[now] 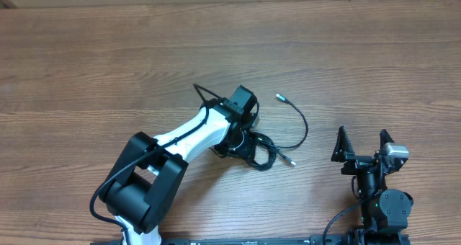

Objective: Untangle cables
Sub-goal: 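Close the left gripper on the coil and lift it slightly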

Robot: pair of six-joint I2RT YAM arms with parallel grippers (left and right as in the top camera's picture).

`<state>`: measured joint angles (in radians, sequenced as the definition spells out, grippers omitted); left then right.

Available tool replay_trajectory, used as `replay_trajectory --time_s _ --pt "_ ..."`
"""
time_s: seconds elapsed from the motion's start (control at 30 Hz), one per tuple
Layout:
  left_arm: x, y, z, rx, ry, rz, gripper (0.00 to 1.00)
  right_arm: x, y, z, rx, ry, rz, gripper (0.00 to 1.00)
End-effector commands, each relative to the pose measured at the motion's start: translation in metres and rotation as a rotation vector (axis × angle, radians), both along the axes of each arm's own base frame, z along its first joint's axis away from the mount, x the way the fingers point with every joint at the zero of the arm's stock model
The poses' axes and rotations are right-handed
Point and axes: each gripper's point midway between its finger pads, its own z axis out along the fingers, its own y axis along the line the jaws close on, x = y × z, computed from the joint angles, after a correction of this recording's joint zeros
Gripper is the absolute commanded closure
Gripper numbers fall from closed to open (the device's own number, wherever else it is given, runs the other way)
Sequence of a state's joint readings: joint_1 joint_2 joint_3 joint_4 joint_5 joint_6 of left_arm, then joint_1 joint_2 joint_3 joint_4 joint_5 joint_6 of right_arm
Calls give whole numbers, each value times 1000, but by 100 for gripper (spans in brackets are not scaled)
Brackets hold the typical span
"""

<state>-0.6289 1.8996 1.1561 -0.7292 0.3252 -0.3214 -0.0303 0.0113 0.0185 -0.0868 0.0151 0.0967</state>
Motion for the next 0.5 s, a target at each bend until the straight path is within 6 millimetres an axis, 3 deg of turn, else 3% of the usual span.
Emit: replay_trajectory --time_s 0.0,0.13,0.3,0.47 --pt "-12 3 -10 32 64 158 76 0 0 -2 4 -3 -5 0" --pt "-14 3 -17 36 90 266 96 0 0 -2 4 -2 -5 0" --pt "-15 7 -23 82 98 388 96 0 0 -2 4 -3 -5 0" --pt "-20 1 -23 84 97 378 96 0 0 -2 4 -2 -5 0"
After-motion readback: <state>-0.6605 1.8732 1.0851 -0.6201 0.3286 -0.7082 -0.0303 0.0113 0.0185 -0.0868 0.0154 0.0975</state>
